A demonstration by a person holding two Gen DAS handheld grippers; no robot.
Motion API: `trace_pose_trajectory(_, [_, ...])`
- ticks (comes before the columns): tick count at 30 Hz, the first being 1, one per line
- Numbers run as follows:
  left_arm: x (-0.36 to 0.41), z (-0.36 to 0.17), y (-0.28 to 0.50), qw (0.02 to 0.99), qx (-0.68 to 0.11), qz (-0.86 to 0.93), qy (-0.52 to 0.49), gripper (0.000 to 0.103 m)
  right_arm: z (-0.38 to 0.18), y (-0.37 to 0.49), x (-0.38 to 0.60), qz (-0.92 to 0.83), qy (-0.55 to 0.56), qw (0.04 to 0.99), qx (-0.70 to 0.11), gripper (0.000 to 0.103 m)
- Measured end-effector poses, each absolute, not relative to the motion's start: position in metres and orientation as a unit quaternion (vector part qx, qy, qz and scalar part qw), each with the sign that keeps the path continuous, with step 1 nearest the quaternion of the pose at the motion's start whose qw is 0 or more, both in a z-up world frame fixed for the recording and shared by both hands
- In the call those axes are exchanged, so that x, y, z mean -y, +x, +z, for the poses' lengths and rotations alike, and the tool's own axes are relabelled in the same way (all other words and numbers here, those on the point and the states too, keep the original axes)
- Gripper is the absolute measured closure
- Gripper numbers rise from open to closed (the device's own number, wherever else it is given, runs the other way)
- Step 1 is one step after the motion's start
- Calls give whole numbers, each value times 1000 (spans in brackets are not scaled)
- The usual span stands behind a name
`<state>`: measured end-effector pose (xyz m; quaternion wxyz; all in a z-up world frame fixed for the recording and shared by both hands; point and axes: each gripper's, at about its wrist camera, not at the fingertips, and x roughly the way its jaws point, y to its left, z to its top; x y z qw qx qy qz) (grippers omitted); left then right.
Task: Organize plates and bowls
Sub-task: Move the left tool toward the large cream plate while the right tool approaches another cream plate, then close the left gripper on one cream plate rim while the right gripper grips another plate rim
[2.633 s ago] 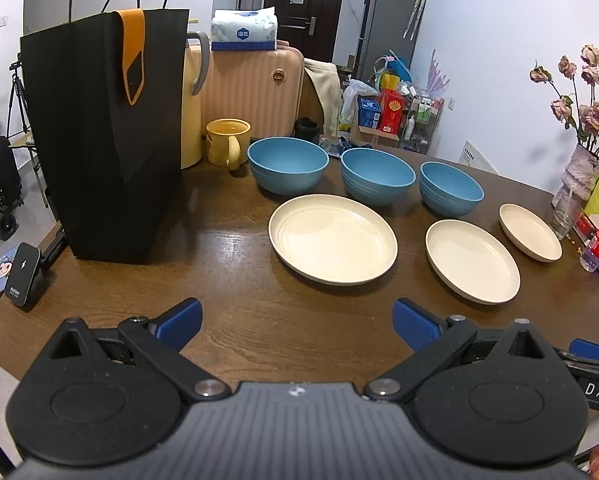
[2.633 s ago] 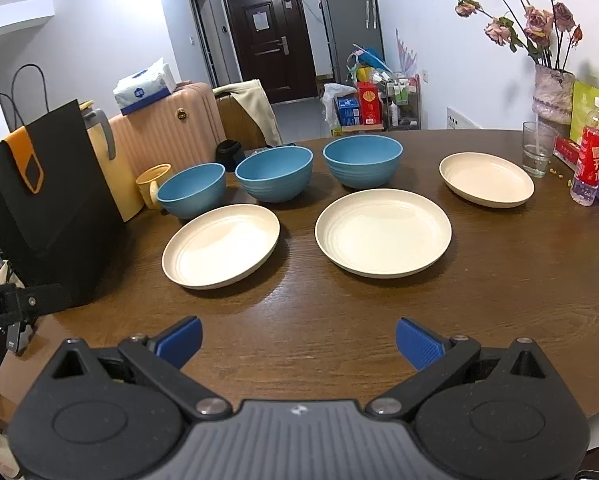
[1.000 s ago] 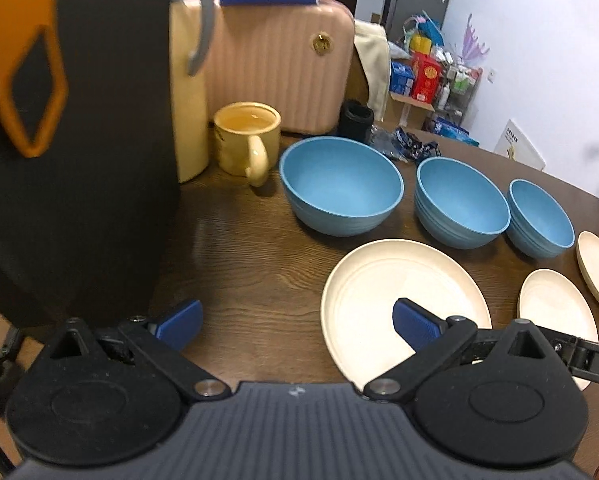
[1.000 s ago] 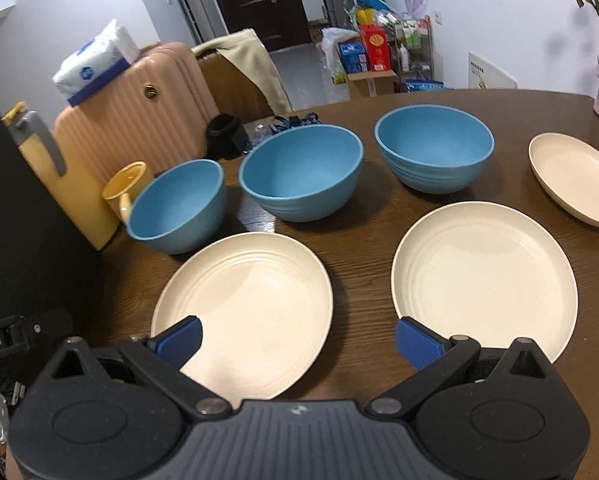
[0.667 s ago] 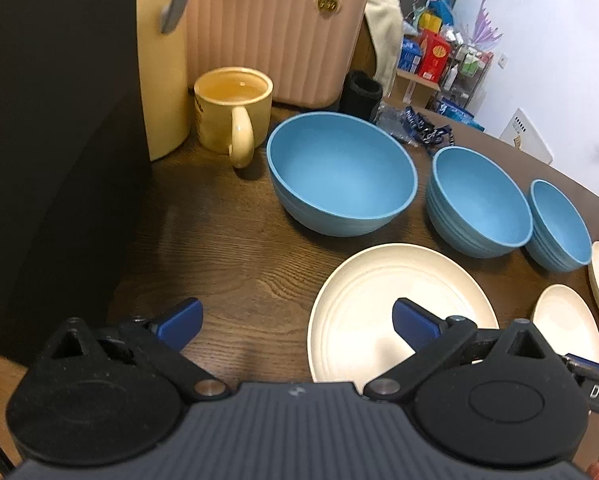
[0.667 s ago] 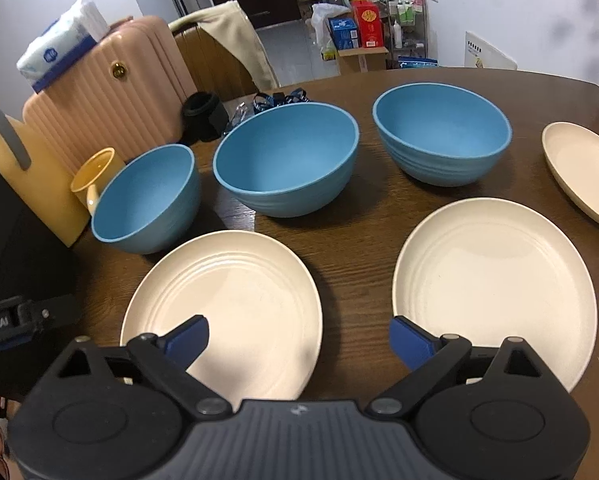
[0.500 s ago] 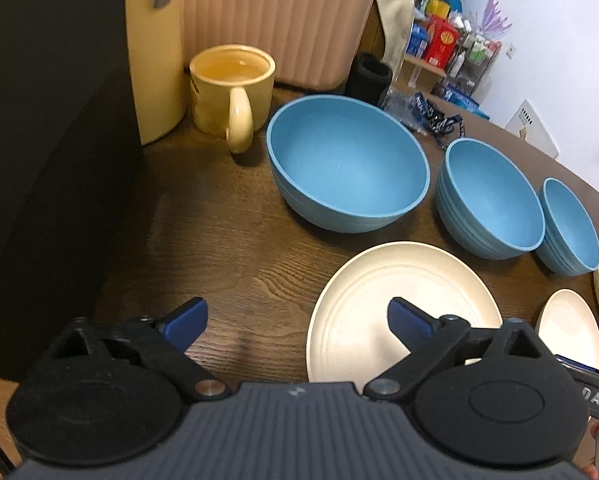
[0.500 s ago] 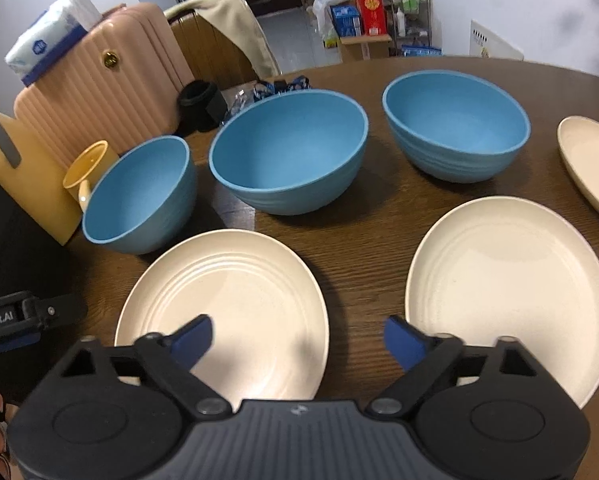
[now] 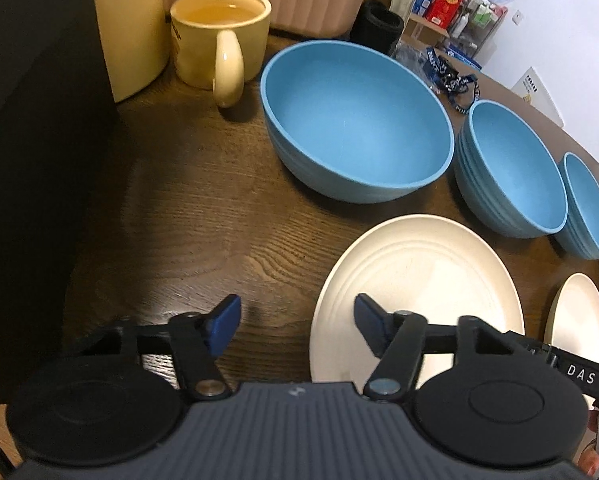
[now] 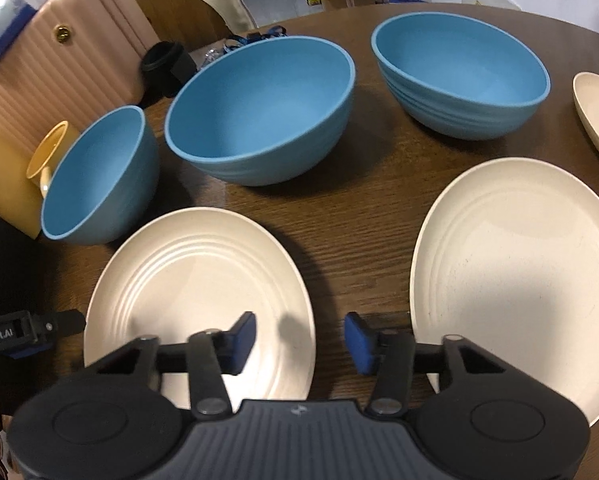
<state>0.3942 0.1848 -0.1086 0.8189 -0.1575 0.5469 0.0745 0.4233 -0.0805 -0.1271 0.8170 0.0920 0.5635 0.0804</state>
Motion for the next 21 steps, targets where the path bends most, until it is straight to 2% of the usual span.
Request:
trace_pose_trajectory(8, [-186, -123, 401, 805, -565, 64, -168, 65, -133, 425, 84, 75, 104, 810, -572, 81])
trace_pose_trajectory(12, [-189, -129, 404, 799, -570, 63, -178, 77, -136, 425, 88, 71, 110, 809, -573, 85])
trace_pose_trajectory(16, [-189, -133, 405, 796, -573, 57, -186, 82, -138, 425, 90, 69, 117, 808, -573, 90])
trace_pose_trajectory(18, [-187, -134, 406, 797, -572, 52, -187, 87, -139, 425, 90, 69, 121, 808, -572, 92])
trace_pose_trajectory(21, [-185, -135, 407, 796, -574, 48, -188, 89, -139, 424, 90, 73, 127, 809, -570, 95])
